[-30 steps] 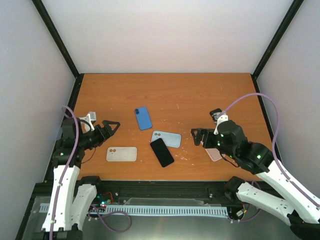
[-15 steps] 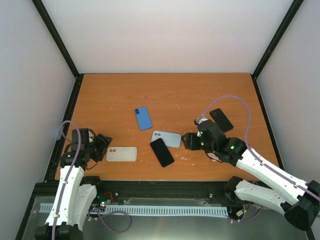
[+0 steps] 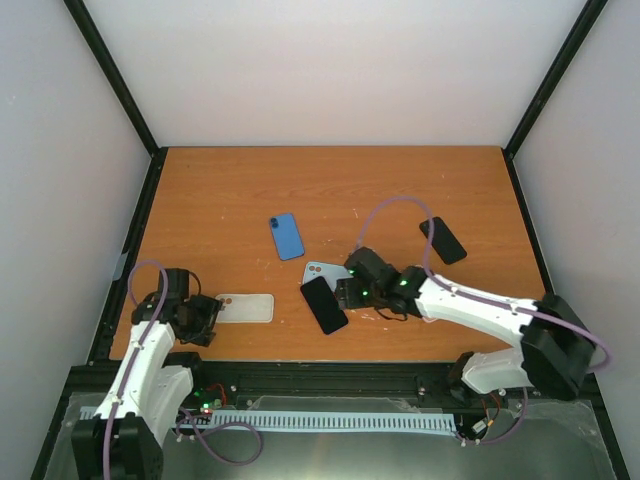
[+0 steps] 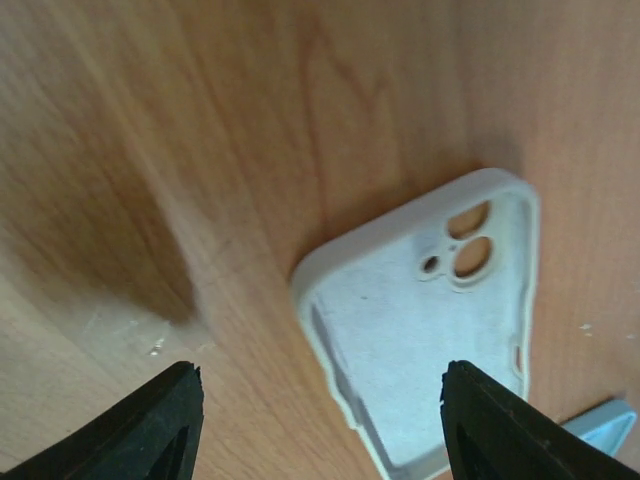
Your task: Put the phone into the phone case
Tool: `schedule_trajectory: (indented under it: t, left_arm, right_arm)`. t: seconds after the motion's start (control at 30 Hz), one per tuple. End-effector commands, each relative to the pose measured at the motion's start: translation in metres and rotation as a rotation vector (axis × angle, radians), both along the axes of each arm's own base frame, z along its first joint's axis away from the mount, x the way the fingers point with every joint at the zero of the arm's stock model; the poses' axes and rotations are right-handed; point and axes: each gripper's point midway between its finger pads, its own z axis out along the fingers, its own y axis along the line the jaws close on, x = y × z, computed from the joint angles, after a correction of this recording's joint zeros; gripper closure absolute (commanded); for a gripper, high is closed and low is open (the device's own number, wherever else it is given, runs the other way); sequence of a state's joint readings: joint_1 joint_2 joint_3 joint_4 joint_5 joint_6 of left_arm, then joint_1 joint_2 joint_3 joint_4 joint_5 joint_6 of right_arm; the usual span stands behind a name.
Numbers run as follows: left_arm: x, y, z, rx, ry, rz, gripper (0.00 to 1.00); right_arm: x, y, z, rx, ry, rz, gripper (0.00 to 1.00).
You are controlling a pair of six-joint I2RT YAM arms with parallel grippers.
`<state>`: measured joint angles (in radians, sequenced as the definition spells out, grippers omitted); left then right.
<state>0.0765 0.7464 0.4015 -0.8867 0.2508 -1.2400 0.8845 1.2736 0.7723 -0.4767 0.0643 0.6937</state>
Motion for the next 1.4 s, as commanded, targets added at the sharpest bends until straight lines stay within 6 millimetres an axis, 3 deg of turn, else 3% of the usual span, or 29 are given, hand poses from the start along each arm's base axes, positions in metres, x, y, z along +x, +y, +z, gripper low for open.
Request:
schedule_trajectory:
  t: [0.0, 0.3, 0.43, 0.53, 1.03, 1.2, 1.37]
  left_arm:
    - [0.000, -0.002, -0.006, -0.035, 0.017, 0.038, 0.35]
    - [0.002, 0.009, -0.010, 0.029, 0.008, 0.064, 0.45]
    - [0.008, 0.012, -0.005, 0.044, -0.016, 0.066, 0.47]
    - [0.011, 0.016, -0.001, 0.066, -0.030, 0.075, 0.52]
    - [0.015, 0.021, -0.003, 0.089, -0.048, 0.090, 0.61]
    - [0.017, 0.017, -0.004, 0.066, -0.060, 0.083, 0.66]
    - [0.017, 0.016, -0.005, 0.062, -0.057, 0.083, 0.75]
  right_arm:
    - [0.008, 0.030, 0.003, -0.061, -0.086, 0.052, 0.20]
    - [0.001, 0.073, -0.025, -0.232, -0.126, 0.183, 0.10]
    - [0.003, 0.075, -0.039, -0.296, -0.121, 0.185, 0.00]
    - [0.002, 0.076, -0.051, -0.321, -0.108, 0.191, 0.00]
    - [-0.005, 0.069, -0.088, -0.403, -0.087, 0.232, 0.18]
    - [-0.005, 0.067, -0.087, -0.398, -0.095, 0.233, 0.27]
    - [-0.006, 0.064, -0.071, -0.361, -0.126, 0.220, 0.38]
